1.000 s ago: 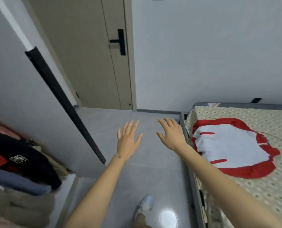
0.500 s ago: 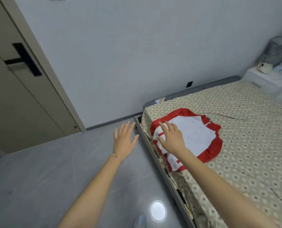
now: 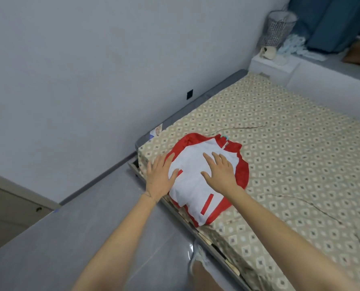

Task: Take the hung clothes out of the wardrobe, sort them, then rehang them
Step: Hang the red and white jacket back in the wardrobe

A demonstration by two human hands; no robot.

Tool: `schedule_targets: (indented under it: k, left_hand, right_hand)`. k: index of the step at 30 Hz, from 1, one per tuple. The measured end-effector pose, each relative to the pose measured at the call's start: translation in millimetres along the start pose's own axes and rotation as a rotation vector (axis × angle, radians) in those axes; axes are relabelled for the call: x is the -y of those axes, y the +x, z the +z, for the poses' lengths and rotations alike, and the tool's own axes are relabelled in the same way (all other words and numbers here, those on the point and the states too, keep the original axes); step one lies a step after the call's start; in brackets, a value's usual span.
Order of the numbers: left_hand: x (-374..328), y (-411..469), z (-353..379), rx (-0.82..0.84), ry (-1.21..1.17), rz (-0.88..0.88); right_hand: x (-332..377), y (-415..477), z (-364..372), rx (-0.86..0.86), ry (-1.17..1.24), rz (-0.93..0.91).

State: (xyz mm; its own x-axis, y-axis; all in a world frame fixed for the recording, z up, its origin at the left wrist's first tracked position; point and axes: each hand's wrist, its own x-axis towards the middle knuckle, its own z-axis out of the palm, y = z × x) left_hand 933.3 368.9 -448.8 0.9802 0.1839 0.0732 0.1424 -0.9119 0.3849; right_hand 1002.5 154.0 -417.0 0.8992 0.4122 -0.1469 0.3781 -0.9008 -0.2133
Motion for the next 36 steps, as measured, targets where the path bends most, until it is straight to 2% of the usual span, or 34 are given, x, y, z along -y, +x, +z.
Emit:
schedule_targets:
  k: [11,18,25,29,36]
  left_hand:
    - [-35.2,159.5,59.4,0.112,-0.026,0.015]
    - [-43.9,246.1,108.5,0.194,0.023,0.119]
    - [-45.8,334.7,181.2,0.333,0.041,0.168]
    - [-40.4,370.9,222.0,0.461,0.087,0.216]
    - [-18.4,425.1,300.2,0.567,0.08,0.269]
  right_hand:
    - [-95.1,127.7,-1.0,0.088,0.063,0.206]
    - [-148.4,182.2,18.4,0.144,0.081,0.318]
    - [-193.3,231.1,56.7,0.213,0.129,0.478]
    - [-212.0,258.1,78.5,0.193,0.184,0.569]
    - [-249.0,308.8,138.2,0.204,0.261,0.715]
